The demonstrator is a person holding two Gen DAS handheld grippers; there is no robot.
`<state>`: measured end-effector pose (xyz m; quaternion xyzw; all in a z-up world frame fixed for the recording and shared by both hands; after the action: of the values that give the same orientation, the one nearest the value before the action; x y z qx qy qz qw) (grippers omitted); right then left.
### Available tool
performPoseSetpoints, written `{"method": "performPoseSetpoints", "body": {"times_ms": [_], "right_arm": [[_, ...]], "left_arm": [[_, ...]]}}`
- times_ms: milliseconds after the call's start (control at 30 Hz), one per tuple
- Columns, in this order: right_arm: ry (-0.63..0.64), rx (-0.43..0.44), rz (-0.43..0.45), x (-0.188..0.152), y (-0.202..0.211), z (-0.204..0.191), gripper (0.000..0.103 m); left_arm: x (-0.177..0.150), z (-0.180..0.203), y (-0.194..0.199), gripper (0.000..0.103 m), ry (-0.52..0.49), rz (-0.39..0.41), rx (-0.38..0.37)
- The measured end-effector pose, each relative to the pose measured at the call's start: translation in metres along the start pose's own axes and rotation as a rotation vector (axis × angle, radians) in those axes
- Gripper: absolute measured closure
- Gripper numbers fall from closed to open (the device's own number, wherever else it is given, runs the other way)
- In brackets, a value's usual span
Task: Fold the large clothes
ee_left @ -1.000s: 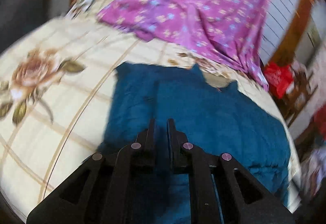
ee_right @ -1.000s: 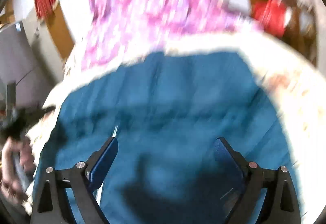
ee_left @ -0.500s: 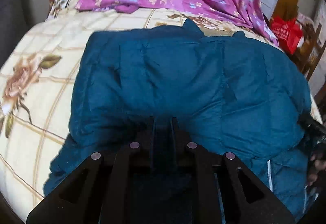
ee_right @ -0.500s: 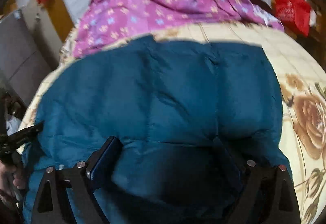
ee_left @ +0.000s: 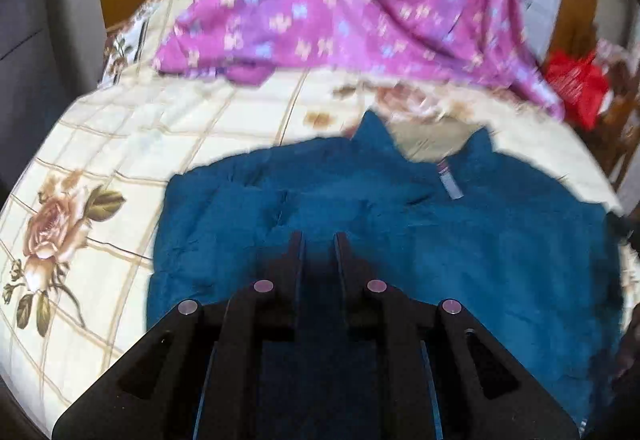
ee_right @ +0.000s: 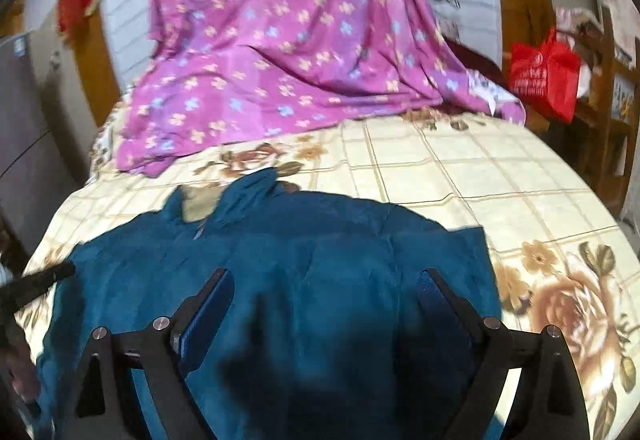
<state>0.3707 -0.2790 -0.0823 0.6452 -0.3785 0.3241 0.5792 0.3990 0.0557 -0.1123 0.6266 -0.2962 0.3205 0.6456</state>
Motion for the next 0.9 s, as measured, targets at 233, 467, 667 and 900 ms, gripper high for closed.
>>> {"method": "performPoseSetpoints", "body": {"times_ms": [233, 467, 667, 900], "right_arm": [[0.013, 0.032, -0.217, -0.042, -0.065, 0.017, 0.010], [0.044, -0.027, -0.091, -0.016, -0.020, -0.004, 0.011], [0.070, 0.128, -0.136, -0.054, -0.008, -0.066, 0.005], [0.063, 0.080, -0.114, -0.062, 0.030, -0.067, 0.005]], "left_arm": [[-0.036, 0.002, -0.023, 0.089, -0.069, -0.040, 0.025], [-0.027, -0.009, 0.020, 0.090, -0.014, 0.041, 0.067], [-0.057, 0.004, 0.008, 0.089, -0.116, 0.008, 0.067], [-0.051, -0.004, 0.052, 0.089, -0.030, 0.026, 0.008]]}}
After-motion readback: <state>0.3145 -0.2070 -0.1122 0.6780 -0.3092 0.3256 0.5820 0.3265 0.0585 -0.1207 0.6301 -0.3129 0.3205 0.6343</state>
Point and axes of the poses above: each gripper's, at about its wrist camera, not at the fingertips, and y roughly against the way its jaws point, z to its right, x to its top, the point moved 3 cm from there along -y, roughly the way its jaws point, and after that the axes turned 11 degrees about z, right-handed, at the moved point
